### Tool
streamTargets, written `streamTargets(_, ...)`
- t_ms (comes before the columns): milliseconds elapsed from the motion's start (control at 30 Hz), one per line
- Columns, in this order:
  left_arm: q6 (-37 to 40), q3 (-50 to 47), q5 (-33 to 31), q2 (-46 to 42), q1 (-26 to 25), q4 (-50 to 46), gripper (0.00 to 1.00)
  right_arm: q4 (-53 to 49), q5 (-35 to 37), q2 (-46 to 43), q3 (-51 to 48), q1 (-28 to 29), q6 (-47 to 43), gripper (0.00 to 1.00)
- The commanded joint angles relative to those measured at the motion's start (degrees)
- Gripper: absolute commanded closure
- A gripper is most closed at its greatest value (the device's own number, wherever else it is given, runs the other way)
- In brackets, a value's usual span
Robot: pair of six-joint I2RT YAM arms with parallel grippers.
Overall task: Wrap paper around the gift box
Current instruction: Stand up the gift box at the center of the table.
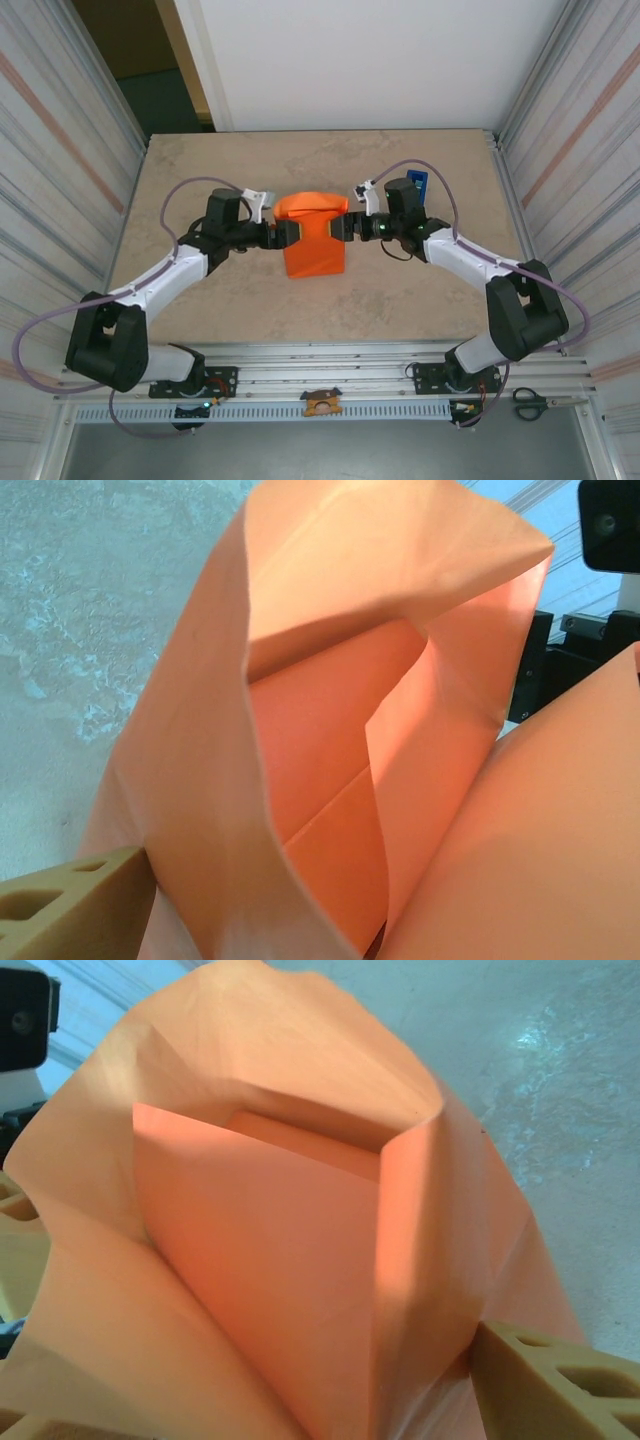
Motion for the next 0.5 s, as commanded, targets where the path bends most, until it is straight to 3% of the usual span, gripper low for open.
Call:
streamTargets(0,1.4,-2.0,1.6,-2.7,-1.6,0.5,0.12,0.6,0.0,-2.7,-1.0,2.4,-3.8,0.23)
streamTargets(333,1.1,-3.3,0.9,-5.6,-1.5,0.6,0.09,-1.8,10.8,-5.9,-3.0,5.4,-6.8,0.19)
streamTargets(467,1.8,-1.7,1.2,-4.3,-1.5,0.1,0.10,-1.4,17.0,-6.6,-2.8,7.3,-8.2,0.11)
